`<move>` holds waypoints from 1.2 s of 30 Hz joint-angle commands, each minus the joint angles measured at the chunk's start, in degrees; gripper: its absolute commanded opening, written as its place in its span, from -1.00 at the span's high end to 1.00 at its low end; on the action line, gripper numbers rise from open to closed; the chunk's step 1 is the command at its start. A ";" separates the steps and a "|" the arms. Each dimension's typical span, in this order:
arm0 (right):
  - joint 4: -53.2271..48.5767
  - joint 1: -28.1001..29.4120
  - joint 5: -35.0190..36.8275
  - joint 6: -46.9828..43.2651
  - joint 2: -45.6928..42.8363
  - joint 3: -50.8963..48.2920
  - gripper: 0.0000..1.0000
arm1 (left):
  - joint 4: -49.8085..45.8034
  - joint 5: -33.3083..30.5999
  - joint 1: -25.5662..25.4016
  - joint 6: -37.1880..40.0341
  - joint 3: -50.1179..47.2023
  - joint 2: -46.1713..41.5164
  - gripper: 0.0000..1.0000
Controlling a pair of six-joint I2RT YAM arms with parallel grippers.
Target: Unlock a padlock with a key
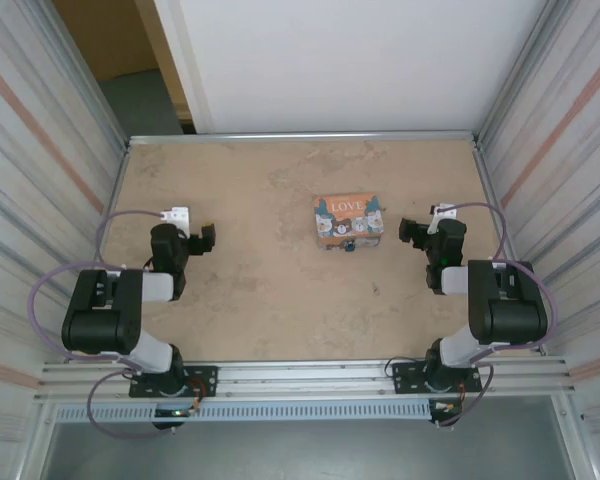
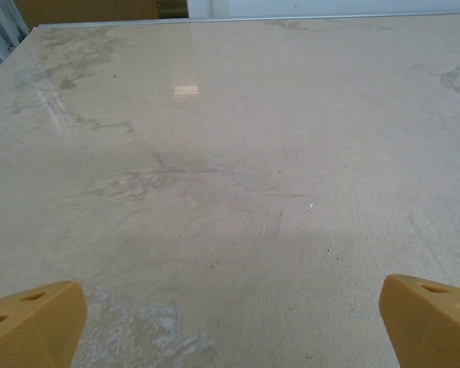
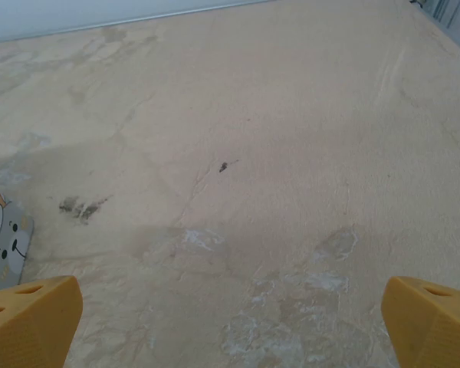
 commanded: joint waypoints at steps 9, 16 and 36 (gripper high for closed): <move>-0.45 0.28 0.75 -0.91 0.26 0.72 -0.98 | 0.01 -0.40 -0.34 1.01 0.99 -0.08 -0.97; -0.55 0.20 0.61 -0.88 0.22 0.80 -0.98 | -0.12 -0.40 -0.34 1.00 1.09 0.01 -0.97; -12.22 -1.95 0.34 1.36 -9.42 2.92 -0.98 | -7.80 0.42 -0.31 1.37 1.27 -9.79 -0.98</move>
